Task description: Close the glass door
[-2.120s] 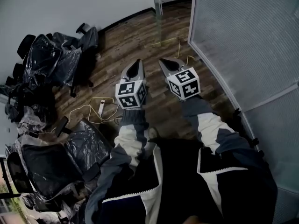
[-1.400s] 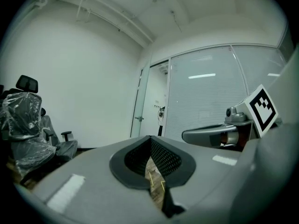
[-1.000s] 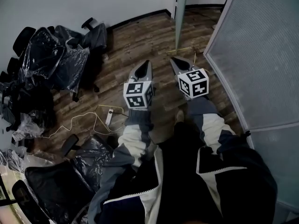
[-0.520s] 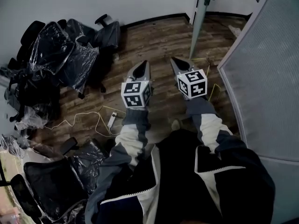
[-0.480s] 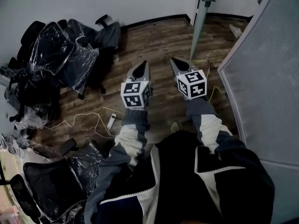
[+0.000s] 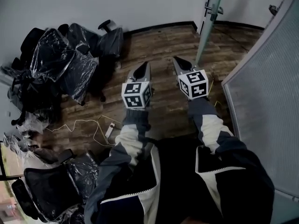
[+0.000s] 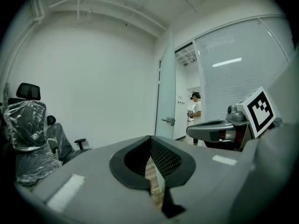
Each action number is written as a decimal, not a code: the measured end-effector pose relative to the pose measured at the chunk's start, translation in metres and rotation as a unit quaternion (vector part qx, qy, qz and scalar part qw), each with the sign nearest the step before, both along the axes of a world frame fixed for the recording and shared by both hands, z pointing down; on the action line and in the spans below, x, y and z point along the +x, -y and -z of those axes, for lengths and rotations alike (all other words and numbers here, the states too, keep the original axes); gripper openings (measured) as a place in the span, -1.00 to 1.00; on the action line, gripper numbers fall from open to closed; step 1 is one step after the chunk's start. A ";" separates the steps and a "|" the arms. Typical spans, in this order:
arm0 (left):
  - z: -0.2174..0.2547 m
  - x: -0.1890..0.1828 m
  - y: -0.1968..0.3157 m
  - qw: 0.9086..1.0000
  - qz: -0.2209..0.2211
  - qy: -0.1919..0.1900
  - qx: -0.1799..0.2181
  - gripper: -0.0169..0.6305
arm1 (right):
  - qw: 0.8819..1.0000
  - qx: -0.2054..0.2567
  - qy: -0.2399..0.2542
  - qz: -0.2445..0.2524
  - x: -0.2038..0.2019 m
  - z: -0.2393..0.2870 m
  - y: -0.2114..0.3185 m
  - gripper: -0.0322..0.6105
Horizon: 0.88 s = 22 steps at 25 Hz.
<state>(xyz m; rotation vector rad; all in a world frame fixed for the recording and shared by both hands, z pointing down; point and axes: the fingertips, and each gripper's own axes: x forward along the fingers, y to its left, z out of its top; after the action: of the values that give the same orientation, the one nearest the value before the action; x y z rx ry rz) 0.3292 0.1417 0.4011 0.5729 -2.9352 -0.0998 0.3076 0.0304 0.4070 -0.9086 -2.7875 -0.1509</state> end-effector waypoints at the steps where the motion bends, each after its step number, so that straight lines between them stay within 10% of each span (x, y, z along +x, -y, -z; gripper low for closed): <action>1: -0.002 -0.007 0.000 1.000 0.001 -0.001 -0.001 -0.94 | 1.000 0.002 0.000 0.001 -0.008 -0.001 0.001 -0.89; 22: -0.032 -0.267 -0.033 0.993 -0.119 -0.012 -0.007 -0.94 | 0.989 0.016 -0.006 -0.145 -0.232 -0.022 0.000 -0.89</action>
<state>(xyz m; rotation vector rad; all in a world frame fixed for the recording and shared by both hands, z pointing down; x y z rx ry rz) 0.0620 0.1742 0.4329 0.9053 -2.8162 -0.0590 0.0756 0.0304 0.4290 -0.4848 -2.8565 -0.1431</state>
